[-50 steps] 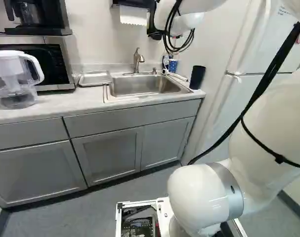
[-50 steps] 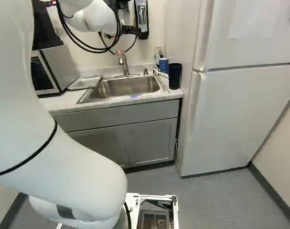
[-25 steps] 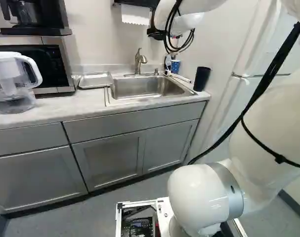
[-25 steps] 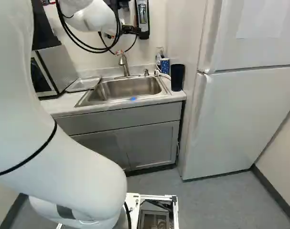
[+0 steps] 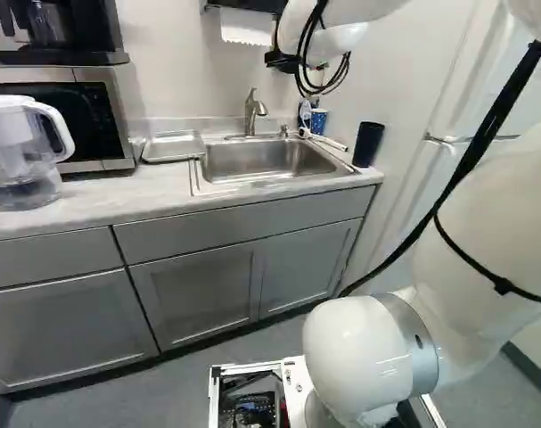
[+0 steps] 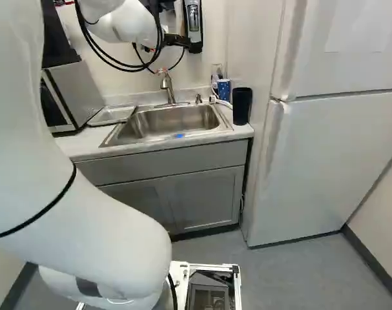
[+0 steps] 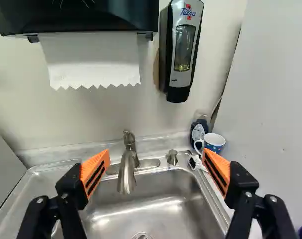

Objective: Rinse the cup and place it in the tray

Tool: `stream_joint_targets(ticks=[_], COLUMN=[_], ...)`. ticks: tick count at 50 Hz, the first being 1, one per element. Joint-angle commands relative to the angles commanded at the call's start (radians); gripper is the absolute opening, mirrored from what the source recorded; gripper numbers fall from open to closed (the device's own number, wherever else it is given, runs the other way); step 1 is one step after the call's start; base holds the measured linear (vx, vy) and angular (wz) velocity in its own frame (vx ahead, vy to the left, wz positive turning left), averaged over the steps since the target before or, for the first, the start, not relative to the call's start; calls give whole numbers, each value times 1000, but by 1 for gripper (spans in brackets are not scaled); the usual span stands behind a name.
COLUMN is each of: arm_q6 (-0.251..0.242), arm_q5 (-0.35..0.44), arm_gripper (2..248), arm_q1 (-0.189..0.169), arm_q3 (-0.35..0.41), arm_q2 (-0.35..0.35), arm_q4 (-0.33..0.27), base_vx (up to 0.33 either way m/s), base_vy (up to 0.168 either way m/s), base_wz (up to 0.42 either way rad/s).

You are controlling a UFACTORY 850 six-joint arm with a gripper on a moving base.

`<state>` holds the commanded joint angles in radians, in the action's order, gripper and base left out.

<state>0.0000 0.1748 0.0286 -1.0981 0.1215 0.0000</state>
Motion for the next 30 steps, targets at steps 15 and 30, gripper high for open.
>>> stream_joint_targets(ticks=[15, 30], arm_q6=[0, 0], arm_q5=[-7, -34], arm_gripper=[247, 247], arm_q1=[3, 13], arm_q3=[-8, -31], arm_q2=[-8, -33], arm_q4=[0, 0], base_vx=[0, 0], base_vy=[0, 0], base_wz=[0, 0])
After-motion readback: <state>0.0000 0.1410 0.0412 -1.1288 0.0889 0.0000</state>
